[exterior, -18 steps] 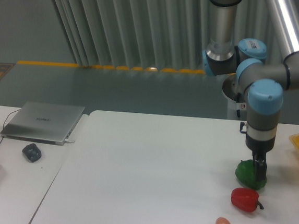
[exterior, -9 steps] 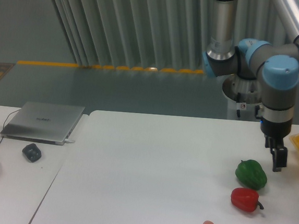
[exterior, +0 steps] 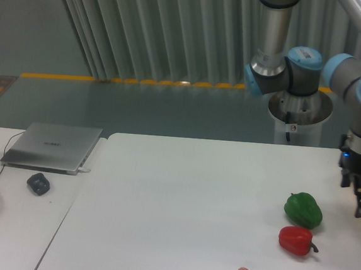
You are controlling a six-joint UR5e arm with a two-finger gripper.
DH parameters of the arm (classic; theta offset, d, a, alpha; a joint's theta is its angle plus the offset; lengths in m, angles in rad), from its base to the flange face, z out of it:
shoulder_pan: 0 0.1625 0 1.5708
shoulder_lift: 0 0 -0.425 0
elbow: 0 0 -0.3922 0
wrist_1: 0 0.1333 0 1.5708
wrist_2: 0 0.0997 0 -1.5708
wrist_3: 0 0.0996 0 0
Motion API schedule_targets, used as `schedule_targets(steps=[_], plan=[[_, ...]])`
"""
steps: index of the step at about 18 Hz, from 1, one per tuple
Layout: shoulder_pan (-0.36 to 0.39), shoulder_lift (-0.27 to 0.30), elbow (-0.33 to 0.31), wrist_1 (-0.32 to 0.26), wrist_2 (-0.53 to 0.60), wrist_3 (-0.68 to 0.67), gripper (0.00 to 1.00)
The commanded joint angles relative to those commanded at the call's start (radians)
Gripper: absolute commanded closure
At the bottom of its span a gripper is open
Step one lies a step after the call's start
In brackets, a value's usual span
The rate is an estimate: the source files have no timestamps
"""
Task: Place the green pepper on the table
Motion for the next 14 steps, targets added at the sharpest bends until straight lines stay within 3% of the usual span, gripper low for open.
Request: schedule_targets(steps=[6, 14], plan=[[0.066, 0.000, -0.002, -0.002, 0.003, 0.121, 0.00], [0.075, 0.002, -0.005, 0.000, 0.043, 0.126, 0.00]])
